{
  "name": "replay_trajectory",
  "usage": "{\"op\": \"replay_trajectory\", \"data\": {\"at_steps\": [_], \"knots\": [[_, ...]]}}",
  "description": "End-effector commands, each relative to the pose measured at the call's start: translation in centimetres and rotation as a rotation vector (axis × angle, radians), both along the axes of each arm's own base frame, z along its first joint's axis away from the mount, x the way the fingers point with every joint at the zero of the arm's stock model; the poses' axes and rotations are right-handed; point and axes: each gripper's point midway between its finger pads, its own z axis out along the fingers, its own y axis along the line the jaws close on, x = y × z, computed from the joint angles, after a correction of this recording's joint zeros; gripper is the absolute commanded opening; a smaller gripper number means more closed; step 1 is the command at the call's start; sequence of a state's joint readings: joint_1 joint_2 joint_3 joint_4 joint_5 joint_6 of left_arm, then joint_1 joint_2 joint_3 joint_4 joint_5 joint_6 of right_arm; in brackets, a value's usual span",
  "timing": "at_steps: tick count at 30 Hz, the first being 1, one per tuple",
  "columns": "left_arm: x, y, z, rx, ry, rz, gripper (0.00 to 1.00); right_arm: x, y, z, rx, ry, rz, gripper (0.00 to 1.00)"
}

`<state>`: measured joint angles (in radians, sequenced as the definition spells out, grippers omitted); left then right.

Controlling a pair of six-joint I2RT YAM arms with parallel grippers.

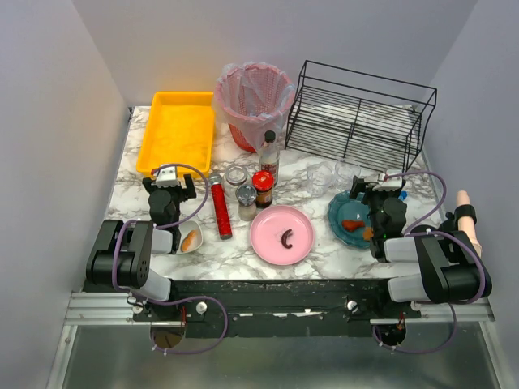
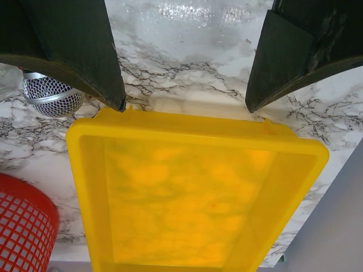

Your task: Clear the kitchen counter

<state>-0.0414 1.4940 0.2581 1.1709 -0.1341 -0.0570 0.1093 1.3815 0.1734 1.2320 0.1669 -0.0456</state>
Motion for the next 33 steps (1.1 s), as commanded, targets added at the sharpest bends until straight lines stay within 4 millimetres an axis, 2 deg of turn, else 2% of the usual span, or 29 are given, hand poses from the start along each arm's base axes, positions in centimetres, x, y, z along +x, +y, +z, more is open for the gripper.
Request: {"op": "replay_trajectory", "data": {"at_steps": [1,4,7,16,18,21,23,25,27,30,33], "knots": [[0.4,-0.2,1.3,0.005,-0.037,-0.006,0.99,0.3,0.0,1.4,0.005,-0.044,0.004,1.0],[0.4,-0.1,1.3,0.005,-0.037,-0.004,0.99,0.3,0.0,1.3,0.005,-0.042,0.002,1.0],[0.4,-0.1,1.3,0.005,-0.037,-0.006,0.99,0.3,-1.2,1.4,0.037,-0.049,-0.07,1.0],[0.2,-0.3,1.5,0.004,-0.049,-0.012,0.99,0.2,-1.3,1.5,0.033,-0.051,-0.073,1.0],[-0.7,-2.0,2.2,0.083,-0.093,-0.077,0.99,0.0,-1.3,1.5,0.03,-0.056,-0.072,1.0],[-2.9,-0.8,3.7,0.078,-0.174,0.074,0.99,-0.1,-1.2,1.9,0.034,-0.062,-0.068,1.0],[-3.4,-0.5,4.2,0.085,-0.149,0.151,0.99,-0.4,-0.9,2.2,0.024,-0.075,-0.05,1.0],[-2.8,-1.3,3.8,0.086,-0.042,0.143,0.99,-0.8,-1.3,2.8,0.031,-0.09,-0.07,1.0],[-2.0,-1.8,4.7,0.01,0.001,0.161,0.99,-1.1,-1.6,3.0,0.041,-0.07,-0.088,1.0],[-1.6,-2.0,6.3,-0.07,-0.021,0.179,0.99,-1.3,-1.7,4.0,0.053,-0.058,-0.1,1.0],[-1.9,-1.6,6.9,-0.103,-0.02,0.211,0.99,-1.8,-1.9,5.3,0.105,-0.08,-0.118,1.0]]}}
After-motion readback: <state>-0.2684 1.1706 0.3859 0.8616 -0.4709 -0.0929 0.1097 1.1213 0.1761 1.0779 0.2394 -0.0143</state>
